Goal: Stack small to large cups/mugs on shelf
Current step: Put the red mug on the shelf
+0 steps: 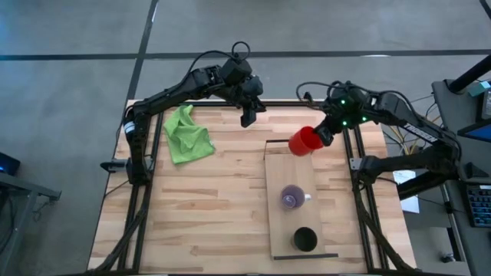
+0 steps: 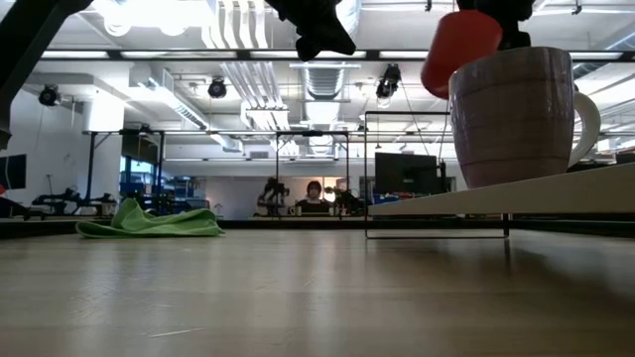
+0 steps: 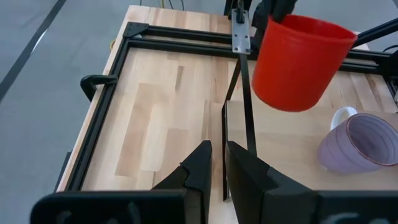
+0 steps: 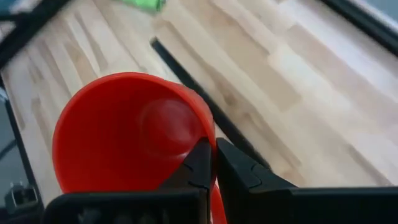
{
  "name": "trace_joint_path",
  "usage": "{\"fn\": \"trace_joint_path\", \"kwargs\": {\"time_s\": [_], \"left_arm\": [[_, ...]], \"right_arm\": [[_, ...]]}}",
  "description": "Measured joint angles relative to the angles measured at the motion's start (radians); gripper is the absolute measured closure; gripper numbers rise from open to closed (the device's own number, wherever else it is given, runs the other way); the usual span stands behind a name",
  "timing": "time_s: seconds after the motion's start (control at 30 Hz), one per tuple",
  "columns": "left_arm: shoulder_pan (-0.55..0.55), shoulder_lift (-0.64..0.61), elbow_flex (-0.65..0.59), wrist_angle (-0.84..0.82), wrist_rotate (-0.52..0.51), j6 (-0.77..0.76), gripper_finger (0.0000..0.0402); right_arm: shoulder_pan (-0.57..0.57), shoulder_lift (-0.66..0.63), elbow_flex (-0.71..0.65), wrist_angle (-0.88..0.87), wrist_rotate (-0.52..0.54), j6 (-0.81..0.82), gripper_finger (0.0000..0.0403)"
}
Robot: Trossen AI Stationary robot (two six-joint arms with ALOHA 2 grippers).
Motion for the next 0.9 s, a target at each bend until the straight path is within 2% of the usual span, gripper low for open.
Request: {"fn": "trace_joint_path", "kwargs": {"time_s": [0.27,0.5,0.67,0.9], "left_arm": [[0.0,0.0,0.0,0.0,0.0,-0.003,0.0369],[0.0,0.0,0.0,0.0,0.0,-0.003,0.0369],[0.0,0.0,0.0,0.0,0.0,-0.002,0.0369],[0.0,0.0,0.0,0.001,0.0,-0.002,0.0369]], "right_arm": [[0.068,0.062,0.0,-0.023,-0.001,0.006,0.0394],[0.135,0.17,0.0,-0.023,0.0,0.023,0.0394],[0.156,0.249,0.0,-0.02,0.001,0.084,0.0394],[0.158,0.329,0.0,-0.018,0.002,0.085,0.0394]]}}
